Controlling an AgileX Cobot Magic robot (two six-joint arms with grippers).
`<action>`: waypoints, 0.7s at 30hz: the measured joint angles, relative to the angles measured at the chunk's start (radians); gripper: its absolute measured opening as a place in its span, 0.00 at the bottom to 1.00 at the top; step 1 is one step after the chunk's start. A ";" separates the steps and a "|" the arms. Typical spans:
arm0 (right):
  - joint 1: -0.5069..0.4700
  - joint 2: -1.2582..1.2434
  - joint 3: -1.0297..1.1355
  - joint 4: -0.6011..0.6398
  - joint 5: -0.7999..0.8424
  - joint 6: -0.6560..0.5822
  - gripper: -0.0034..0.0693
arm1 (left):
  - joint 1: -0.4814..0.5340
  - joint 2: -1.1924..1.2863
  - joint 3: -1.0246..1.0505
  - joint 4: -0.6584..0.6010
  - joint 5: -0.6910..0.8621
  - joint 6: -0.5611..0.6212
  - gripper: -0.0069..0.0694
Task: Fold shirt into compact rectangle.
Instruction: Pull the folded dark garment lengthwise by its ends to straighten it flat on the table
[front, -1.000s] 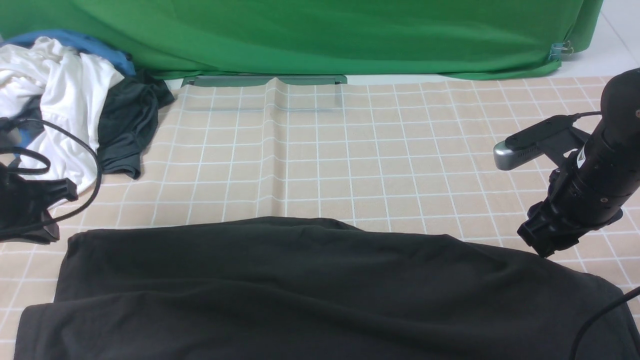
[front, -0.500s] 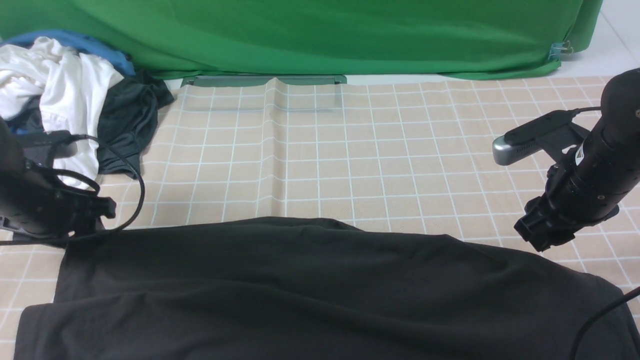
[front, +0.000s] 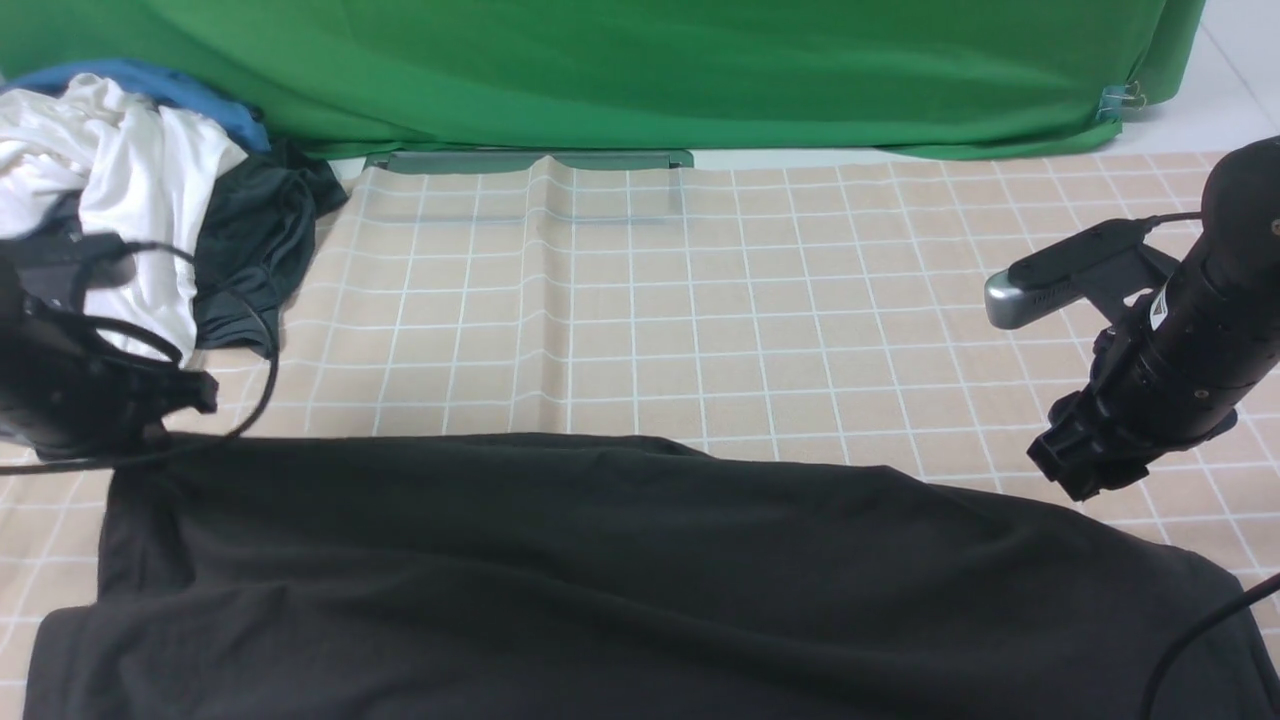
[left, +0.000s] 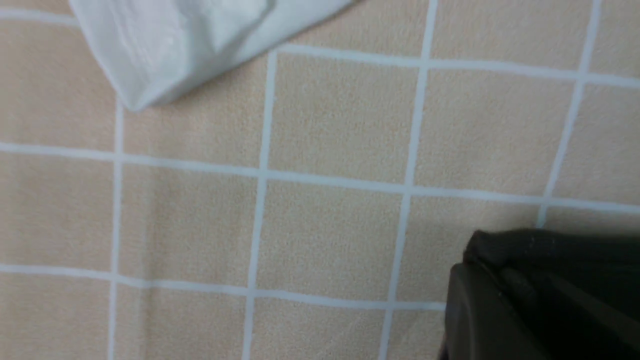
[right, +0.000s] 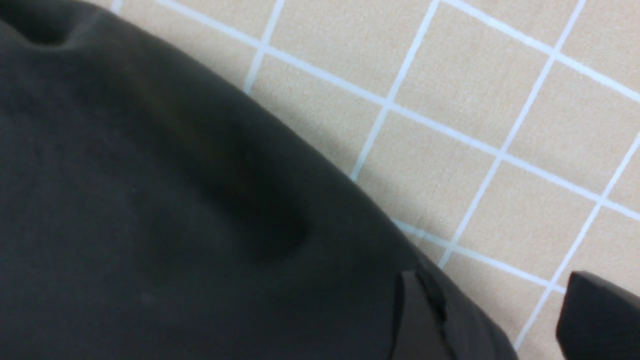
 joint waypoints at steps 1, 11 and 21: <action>0.000 0.000 0.000 0.000 -0.001 0.001 0.61 | 0.000 -0.016 0.000 0.006 -0.020 0.000 0.14; 0.000 0.000 0.000 0.000 -0.014 0.007 0.61 | 0.000 -0.007 0.001 0.038 -0.108 0.000 0.14; -0.010 0.000 -0.043 -0.002 0.145 0.047 0.63 | 0.000 -0.008 -0.015 0.024 -0.144 -0.001 0.37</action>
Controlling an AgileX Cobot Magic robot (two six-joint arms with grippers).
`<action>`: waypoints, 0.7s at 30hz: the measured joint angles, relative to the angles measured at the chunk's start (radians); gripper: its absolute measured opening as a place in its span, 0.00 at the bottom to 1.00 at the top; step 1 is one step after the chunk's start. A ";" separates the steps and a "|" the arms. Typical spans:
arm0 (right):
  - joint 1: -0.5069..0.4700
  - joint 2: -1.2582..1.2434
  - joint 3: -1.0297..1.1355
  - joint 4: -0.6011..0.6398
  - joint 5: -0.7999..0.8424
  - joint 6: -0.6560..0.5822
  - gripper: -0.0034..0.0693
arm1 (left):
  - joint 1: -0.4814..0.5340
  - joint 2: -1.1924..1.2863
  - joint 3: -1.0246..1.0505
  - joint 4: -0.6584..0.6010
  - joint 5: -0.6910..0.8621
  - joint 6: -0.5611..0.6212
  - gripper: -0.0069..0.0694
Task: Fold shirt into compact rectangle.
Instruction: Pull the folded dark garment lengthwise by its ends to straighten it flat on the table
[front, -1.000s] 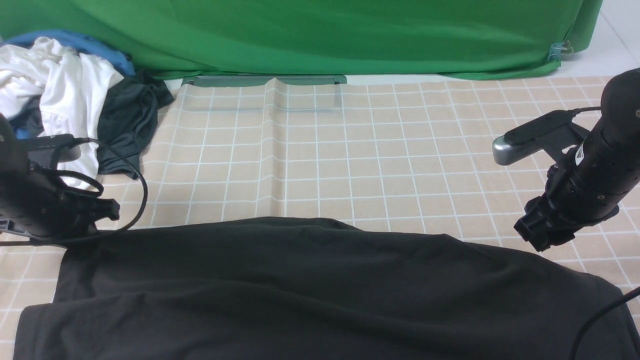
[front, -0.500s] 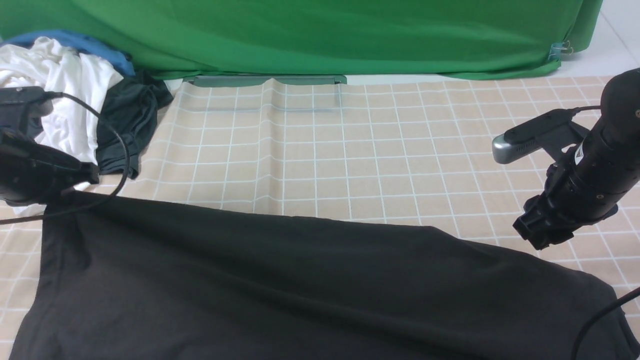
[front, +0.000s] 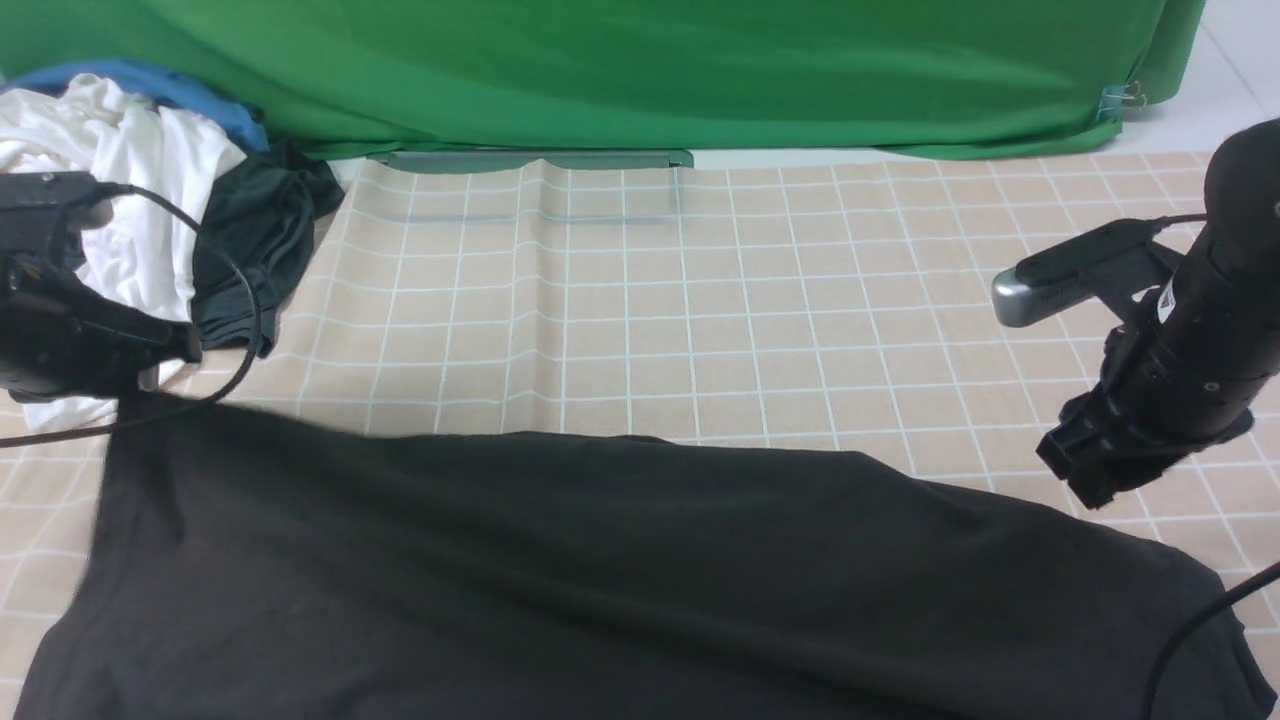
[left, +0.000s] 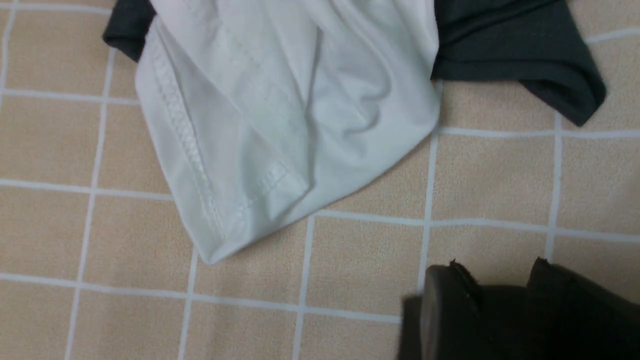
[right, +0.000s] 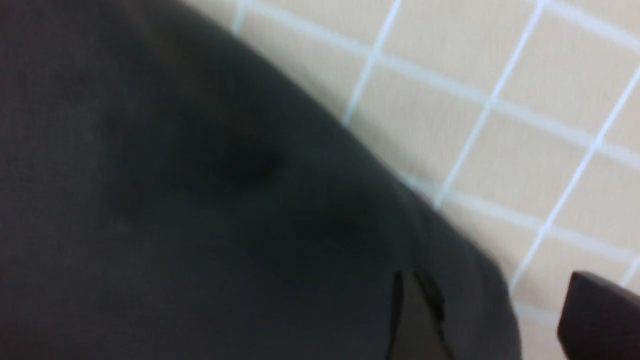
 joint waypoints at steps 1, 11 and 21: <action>-0.009 0.000 -0.003 0.000 0.025 0.006 0.65 | 0.000 -0.008 -0.012 -0.022 0.026 0.000 0.41; -0.187 -0.005 0.104 0.067 -0.008 0.046 0.79 | -0.140 -0.068 0.031 -0.170 0.260 0.041 0.20; -0.192 0.057 0.124 0.164 -0.078 0.019 0.68 | -0.344 -0.036 0.212 -0.181 0.161 0.038 0.11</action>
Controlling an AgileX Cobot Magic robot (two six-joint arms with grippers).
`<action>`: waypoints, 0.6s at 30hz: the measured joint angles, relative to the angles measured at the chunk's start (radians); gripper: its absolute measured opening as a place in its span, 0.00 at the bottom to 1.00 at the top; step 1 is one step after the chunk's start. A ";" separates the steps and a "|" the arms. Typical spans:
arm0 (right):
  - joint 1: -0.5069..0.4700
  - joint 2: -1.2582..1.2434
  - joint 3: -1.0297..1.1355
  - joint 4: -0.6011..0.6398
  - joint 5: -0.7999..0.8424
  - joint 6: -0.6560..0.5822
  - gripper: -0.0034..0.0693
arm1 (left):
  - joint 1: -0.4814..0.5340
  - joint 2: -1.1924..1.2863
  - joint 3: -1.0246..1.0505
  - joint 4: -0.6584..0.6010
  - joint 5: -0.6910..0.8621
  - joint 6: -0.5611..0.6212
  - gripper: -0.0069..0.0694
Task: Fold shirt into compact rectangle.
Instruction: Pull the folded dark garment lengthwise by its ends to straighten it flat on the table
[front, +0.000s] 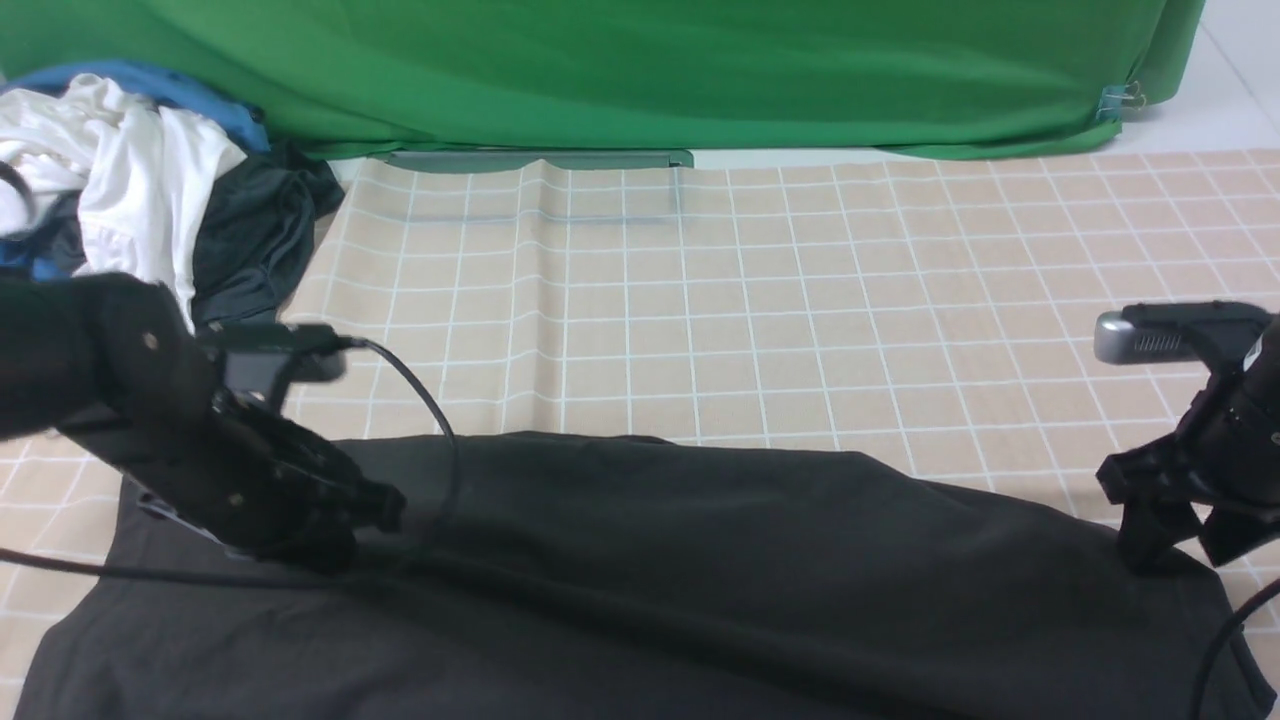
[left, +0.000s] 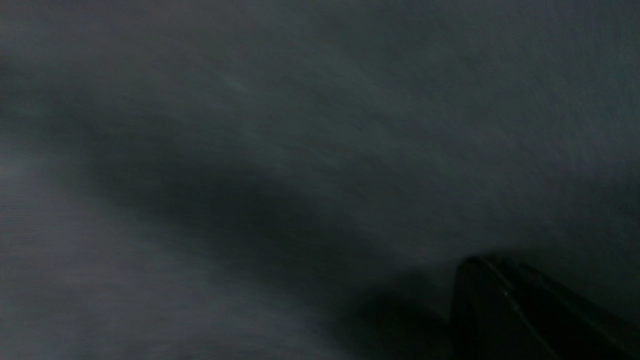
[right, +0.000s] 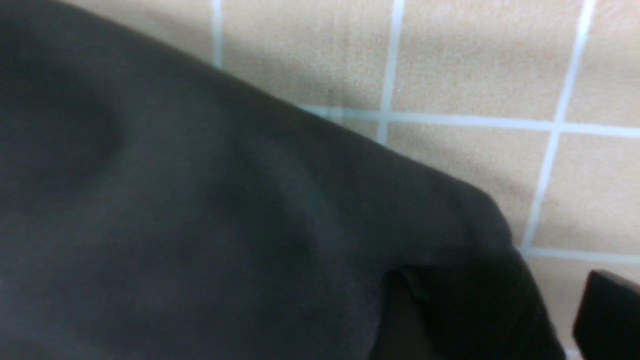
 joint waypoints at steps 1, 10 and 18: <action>0.000 0.009 0.000 0.000 0.000 -0.002 0.65 | -0.007 0.004 0.004 0.000 0.000 0.000 0.11; 0.000 -0.034 0.000 -0.051 -0.044 -0.023 0.17 | -0.031 0.025 0.004 0.000 -0.006 0.000 0.11; -0.017 -0.059 0.000 -0.100 -0.062 -0.019 0.17 | -0.035 0.026 0.004 -0.007 -0.009 0.000 0.11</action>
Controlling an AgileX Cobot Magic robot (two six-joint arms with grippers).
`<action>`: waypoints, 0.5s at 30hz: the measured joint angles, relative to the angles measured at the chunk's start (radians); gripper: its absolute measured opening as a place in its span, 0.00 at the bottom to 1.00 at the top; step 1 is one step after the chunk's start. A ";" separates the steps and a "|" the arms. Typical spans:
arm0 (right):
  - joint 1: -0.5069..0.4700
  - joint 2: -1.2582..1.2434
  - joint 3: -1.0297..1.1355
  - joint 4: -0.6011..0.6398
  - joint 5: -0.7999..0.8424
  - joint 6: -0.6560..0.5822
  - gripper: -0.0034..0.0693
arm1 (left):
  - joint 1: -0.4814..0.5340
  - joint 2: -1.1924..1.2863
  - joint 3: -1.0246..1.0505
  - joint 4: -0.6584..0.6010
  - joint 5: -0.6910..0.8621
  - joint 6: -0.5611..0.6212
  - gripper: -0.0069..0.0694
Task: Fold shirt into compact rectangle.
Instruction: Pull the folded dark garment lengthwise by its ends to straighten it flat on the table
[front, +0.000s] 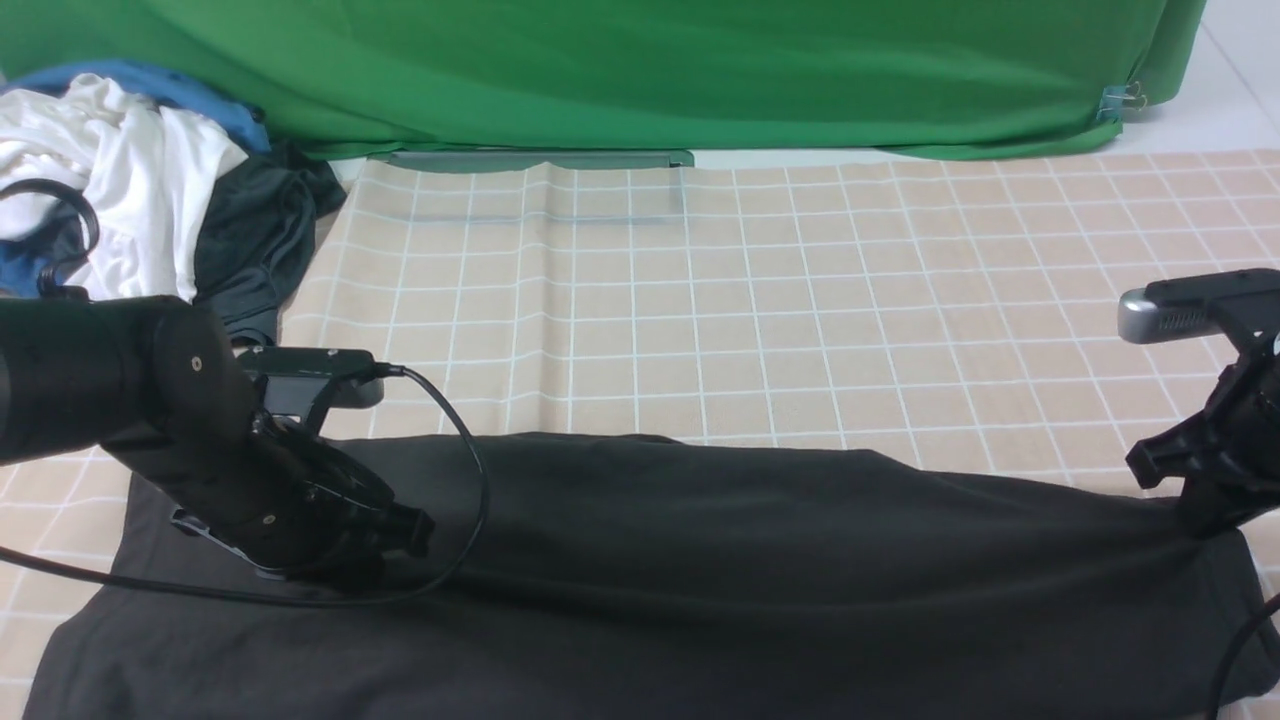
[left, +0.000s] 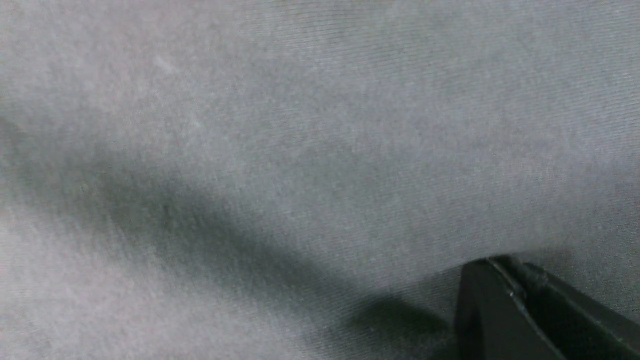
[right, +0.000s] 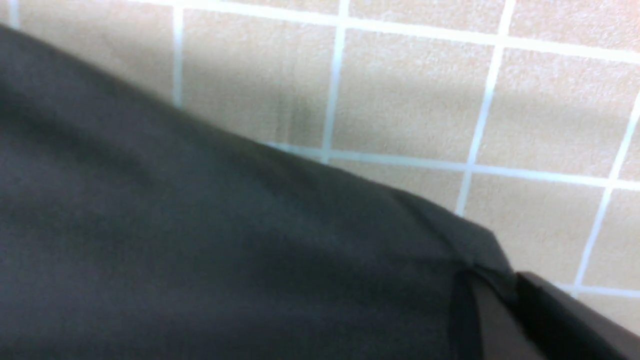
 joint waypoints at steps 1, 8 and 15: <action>0.000 0.001 0.000 -0.002 -0.012 0.000 0.17 | 0.000 0.000 0.000 -0.001 -0.002 0.000 0.11; -0.001 0.002 -0.001 -0.044 0.000 0.044 0.55 | 0.000 -0.005 -0.007 -0.001 0.007 -0.009 0.12; -0.001 -0.011 0.004 -0.055 0.175 0.106 0.98 | 0.000 -0.132 -0.022 -0.001 0.034 -0.023 0.12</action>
